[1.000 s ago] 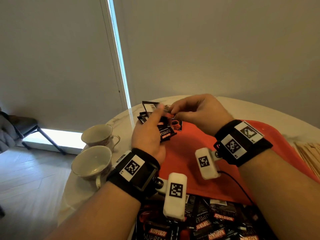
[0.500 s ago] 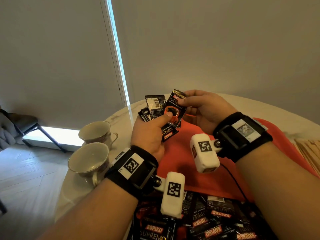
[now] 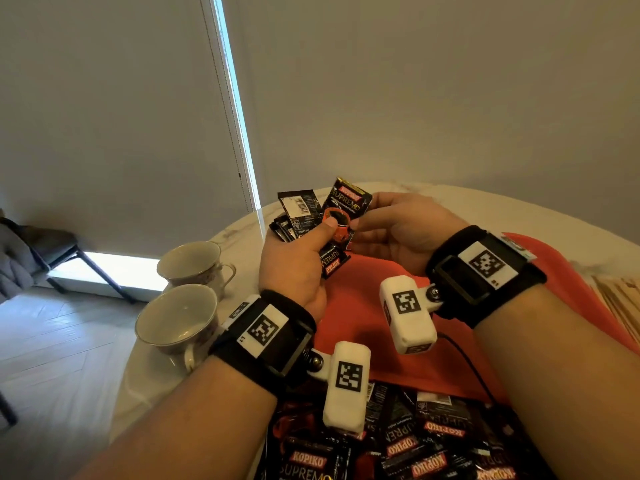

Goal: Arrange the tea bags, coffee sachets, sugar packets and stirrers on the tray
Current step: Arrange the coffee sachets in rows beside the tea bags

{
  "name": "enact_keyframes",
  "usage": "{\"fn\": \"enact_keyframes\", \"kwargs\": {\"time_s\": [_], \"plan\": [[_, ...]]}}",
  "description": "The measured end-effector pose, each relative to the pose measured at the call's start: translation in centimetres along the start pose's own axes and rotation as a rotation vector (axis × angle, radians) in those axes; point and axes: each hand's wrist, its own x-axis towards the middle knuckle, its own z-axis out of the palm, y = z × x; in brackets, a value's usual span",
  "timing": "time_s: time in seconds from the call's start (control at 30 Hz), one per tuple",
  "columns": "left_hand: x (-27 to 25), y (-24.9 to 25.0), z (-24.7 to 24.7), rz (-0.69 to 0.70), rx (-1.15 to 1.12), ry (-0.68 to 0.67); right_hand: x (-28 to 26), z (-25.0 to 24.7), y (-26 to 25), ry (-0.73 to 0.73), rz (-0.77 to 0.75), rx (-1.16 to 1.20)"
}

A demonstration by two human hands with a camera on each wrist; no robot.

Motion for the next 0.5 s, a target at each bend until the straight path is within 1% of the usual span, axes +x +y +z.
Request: {"fn": "enact_keyframes", "kwargs": {"time_s": [0.07,0.17,0.23,0.27,0.37,0.5], "plan": [[0.0,0.0,0.0,0.003,-0.002,0.039,0.3,-0.1,0.2,0.062,-0.003,0.018],[0.3,0.4,-0.2,-0.031,-0.031,0.101,0.7,-1.2,0.6,0.228,-0.01,0.064],[0.5,0.6,-0.3,-0.046,-0.045,0.116,1.2,-2.4,1.1,0.341,0.016,0.055],[0.5,0.6,-0.3,-0.049,-0.05,0.116,1.6,-2.9,1.6,0.374,0.051,0.022],[0.3,0.7,-0.3,-0.044,-0.045,0.112,2.8,-3.5,2.7,0.411,0.174,-0.11],[0.2,0.8,-0.3,-0.021,0.001,0.117,4.2,-2.8,3.1,0.417,0.23,-0.263]]}}
